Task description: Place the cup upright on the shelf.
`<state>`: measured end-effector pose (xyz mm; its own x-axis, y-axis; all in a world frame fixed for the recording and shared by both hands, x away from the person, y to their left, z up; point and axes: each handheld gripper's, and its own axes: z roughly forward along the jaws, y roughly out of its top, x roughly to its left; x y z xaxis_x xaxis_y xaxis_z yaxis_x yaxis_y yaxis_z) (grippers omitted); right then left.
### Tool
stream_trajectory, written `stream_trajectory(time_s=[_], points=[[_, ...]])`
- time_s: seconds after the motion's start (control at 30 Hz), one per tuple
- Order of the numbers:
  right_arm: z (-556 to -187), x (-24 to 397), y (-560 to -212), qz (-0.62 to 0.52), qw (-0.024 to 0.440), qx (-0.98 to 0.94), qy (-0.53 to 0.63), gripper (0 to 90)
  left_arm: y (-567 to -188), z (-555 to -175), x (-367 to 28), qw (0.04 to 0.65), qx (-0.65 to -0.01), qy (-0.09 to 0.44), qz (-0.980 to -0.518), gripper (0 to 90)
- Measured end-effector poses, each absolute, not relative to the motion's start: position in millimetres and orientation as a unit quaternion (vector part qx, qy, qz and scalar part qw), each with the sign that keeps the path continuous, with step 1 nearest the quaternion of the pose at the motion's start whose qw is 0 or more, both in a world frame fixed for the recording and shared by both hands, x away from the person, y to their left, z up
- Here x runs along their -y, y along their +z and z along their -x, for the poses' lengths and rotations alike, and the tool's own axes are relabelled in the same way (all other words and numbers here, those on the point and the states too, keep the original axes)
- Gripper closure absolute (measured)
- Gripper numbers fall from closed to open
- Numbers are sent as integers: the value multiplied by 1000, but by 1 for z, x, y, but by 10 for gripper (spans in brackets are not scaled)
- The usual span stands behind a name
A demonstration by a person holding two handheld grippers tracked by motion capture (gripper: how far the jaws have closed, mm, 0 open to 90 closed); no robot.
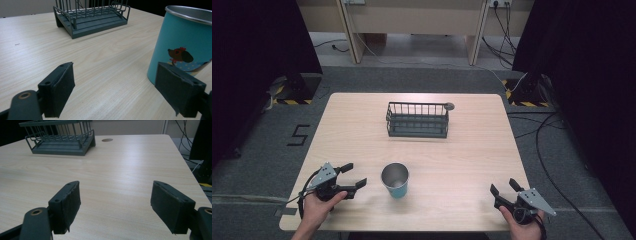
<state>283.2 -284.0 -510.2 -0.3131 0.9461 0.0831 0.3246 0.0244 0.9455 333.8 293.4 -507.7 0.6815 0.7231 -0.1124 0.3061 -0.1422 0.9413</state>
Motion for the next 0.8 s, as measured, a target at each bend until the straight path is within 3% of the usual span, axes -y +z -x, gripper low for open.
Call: stream_trajectory(time_s=[0.8], points=[[-285, 285, -510, -502, 306, -643, 490, 225, -503, -320, -265, 561, -318, 150, -750, 144]])
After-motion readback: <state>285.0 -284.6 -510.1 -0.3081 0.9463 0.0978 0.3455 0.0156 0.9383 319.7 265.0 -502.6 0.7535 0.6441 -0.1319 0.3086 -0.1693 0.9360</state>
